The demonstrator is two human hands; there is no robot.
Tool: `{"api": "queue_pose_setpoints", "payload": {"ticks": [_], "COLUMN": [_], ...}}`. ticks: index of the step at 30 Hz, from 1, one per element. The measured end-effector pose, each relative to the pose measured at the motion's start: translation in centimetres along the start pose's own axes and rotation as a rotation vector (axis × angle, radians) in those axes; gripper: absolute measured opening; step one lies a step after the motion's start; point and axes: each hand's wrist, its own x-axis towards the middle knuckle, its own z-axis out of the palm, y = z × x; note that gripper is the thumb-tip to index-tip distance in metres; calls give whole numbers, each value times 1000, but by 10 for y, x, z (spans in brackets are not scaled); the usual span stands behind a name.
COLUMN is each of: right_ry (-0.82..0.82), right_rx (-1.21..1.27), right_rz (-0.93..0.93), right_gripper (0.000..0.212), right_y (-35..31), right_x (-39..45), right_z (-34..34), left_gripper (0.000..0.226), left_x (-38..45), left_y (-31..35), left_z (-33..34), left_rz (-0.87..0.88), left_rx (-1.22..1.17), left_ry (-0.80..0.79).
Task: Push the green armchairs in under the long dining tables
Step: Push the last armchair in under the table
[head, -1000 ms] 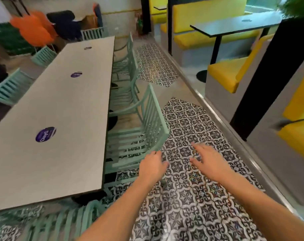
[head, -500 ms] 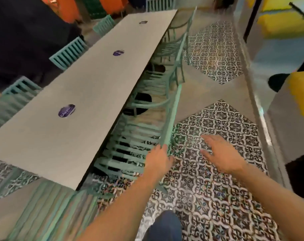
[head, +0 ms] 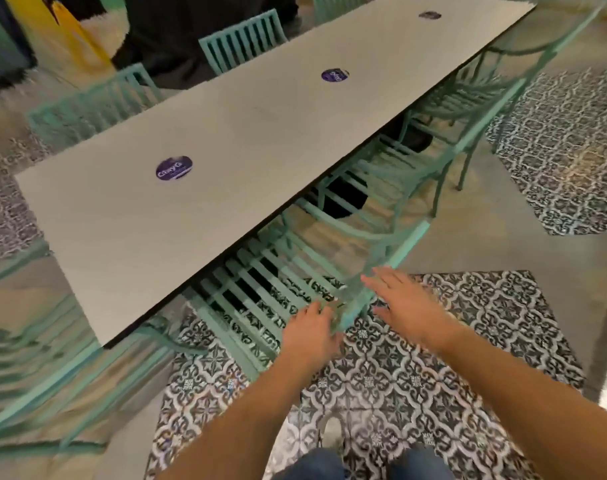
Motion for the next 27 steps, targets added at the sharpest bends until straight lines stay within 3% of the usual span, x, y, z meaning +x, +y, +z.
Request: {"api": "queue_pose_setpoints", "payload": {"ticks": [6, 14, 19, 27], "right_ry": [-183, -285, -248, -244], "right_rx": [-78, -163, -182, -300], "right_rz": [-261, -509, -476, -380], "right_gripper": [62, 55, 49, 55], "right_y": [49, 83, 110, 114], "right_x": [59, 84, 92, 100], "right_z": [8, -6, -6, 2], "left_gripper": [55, 40, 43, 42], "left_x": [16, -5, -21, -20], "left_y": [14, 52, 67, 57], "left_z": [9, 26, 42, 46], "left_rz": [-190, -528, -668, -689], "left_rx": [-69, -145, -173, -163], "left_ry": [43, 94, 132, 162]}}
